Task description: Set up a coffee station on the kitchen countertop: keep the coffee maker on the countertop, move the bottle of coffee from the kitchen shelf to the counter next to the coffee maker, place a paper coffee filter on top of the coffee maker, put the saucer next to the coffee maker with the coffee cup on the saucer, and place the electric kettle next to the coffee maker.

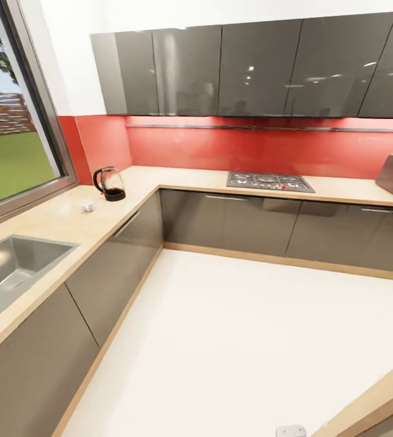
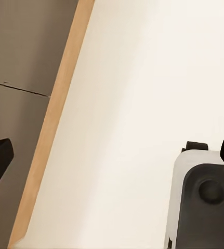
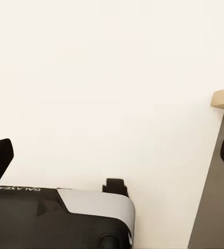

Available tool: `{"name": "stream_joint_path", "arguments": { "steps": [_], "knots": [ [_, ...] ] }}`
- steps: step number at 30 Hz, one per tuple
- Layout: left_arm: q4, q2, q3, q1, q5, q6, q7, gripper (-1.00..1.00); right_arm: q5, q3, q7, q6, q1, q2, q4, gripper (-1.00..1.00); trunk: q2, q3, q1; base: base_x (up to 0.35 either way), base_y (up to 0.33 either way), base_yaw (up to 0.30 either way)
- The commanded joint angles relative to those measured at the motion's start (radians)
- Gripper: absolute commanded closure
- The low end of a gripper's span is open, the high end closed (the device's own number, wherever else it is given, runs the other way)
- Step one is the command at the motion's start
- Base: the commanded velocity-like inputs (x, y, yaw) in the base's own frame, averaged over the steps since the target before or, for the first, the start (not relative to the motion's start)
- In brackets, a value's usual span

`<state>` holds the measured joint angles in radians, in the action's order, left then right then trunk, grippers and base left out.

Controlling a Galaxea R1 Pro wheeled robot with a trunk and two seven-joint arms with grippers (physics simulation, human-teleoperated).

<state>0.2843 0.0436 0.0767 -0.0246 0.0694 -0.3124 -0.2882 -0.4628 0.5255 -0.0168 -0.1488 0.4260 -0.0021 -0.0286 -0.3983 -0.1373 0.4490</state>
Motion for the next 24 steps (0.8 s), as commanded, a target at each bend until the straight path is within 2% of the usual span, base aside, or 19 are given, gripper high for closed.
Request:
{"name": "stream_joint_path", "arguments": {
  "steps": [1,24],
  "knots": [
    [-0.001,-0.001,0.007,0.0,0.007,-0.004,0.0,-1.0,-0.008,0.008,-0.002,-0.002,0.0,0.0,-0.001,-1.0,-0.002,-0.002,0.001,0.293,-0.198,-0.01],
    [-0.001,0.0,0.008,0.0,0.007,-0.004,0.0,-1.0,-0.008,0.009,-0.002,-0.002,0.0,0.001,0.0,-1.0,-0.002,-0.002,0.001,0.318,-0.129,-0.001]
  ]
}}
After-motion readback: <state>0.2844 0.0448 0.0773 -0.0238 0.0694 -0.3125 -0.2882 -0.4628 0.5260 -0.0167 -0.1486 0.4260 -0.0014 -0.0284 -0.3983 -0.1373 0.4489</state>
